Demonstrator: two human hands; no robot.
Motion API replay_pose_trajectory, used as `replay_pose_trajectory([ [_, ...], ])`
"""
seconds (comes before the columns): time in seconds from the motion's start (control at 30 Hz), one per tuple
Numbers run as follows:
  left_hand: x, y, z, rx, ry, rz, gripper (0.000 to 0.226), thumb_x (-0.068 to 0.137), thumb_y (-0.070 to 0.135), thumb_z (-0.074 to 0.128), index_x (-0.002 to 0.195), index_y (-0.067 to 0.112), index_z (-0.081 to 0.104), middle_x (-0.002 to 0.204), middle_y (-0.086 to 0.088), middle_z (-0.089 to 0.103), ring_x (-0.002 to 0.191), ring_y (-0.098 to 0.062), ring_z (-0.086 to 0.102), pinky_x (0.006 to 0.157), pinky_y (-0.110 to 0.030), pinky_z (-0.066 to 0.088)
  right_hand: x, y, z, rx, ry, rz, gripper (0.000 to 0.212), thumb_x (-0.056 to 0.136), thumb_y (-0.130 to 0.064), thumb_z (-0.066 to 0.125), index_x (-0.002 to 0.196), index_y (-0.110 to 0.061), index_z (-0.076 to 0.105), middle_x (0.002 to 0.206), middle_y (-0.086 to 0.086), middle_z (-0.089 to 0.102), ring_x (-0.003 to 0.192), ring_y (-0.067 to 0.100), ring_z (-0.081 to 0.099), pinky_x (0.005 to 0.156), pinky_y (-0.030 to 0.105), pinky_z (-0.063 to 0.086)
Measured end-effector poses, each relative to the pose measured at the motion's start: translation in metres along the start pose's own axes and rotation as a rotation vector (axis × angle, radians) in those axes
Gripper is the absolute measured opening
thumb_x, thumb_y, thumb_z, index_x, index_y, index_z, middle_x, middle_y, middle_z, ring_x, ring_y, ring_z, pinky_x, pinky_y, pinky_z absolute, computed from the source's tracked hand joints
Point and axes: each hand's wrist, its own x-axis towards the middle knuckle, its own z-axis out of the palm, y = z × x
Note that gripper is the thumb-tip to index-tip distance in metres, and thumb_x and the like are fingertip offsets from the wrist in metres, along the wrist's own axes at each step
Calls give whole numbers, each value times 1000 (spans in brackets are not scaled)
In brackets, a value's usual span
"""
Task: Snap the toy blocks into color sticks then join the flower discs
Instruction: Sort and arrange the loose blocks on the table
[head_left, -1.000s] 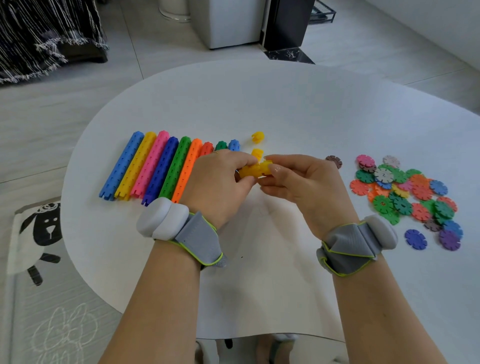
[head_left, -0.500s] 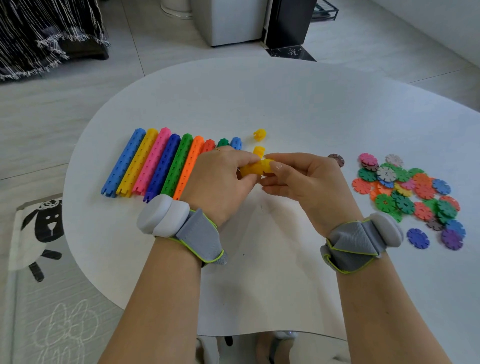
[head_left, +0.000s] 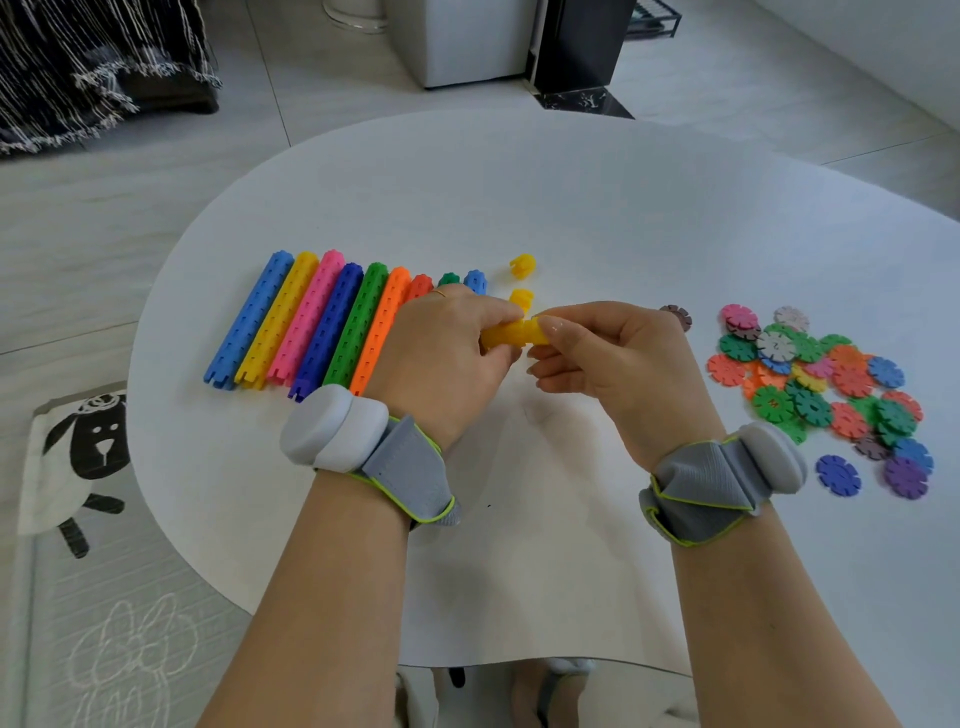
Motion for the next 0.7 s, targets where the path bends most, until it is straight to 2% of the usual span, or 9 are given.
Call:
replay_pose_trajectory([
  [0.17, 0, 1, 1, 2, 25, 28, 27, 84, 18, 65, 110, 21, 69, 97, -6, 62, 81, -10, 42, 71, -14, 26, 1, 0, -1, -25, -3, 22, 14, 89, -7, 61, 82, -12, 72, 67, 7, 70, 61, 16, 66, 58, 23, 53],
  [0.37, -1, 3, -1, 22, -5, 51, 22, 85, 18, 63, 105, 21, 71, 85, -3, 57, 77, -12, 42, 66, -18, 25, 1, 2, 0, -43, -43, 6, 15, 91, -9, 60, 83, -13, 72, 67, 5, 70, 61, 14, 66, 58, 22, 54],
  [0.5, 0, 3, -2, 7, -8, 8, 23, 84, 19, 64, 106, 23, 71, 86, -4, 59, 77, -14, 44, 67, -19, 26, 4, 3, 5, -129, -2, -2, 20, 95, -15, 54, 85, -19, 71, 70, 3, 69, 56, 14, 61, 56, 27, 51],
  [0.6, 2, -1, -4, 2, 10, -80, 27, 84, 21, 64, 111, 23, 69, 98, -5, 63, 85, -15, 49, 73, -17, 29, 7, 7, 10, -322, 91, -45, 22, 96, -13, 48, 108, -22, 64, 80, -1, 66, 50, 12, 60, 54, 28, 51],
  [0.7, 2, -6, -5, 23, 17, -128, 29, 85, 20, 62, 114, 22, 67, 104, -5, 63, 94, -19, 53, 78, -17, 30, 8, 14, 13, -614, 101, -145, 23, 87, -15, 58, 109, -22, 65, 85, -6, 62, 68, 17, 65, 74, 32, 53],
])
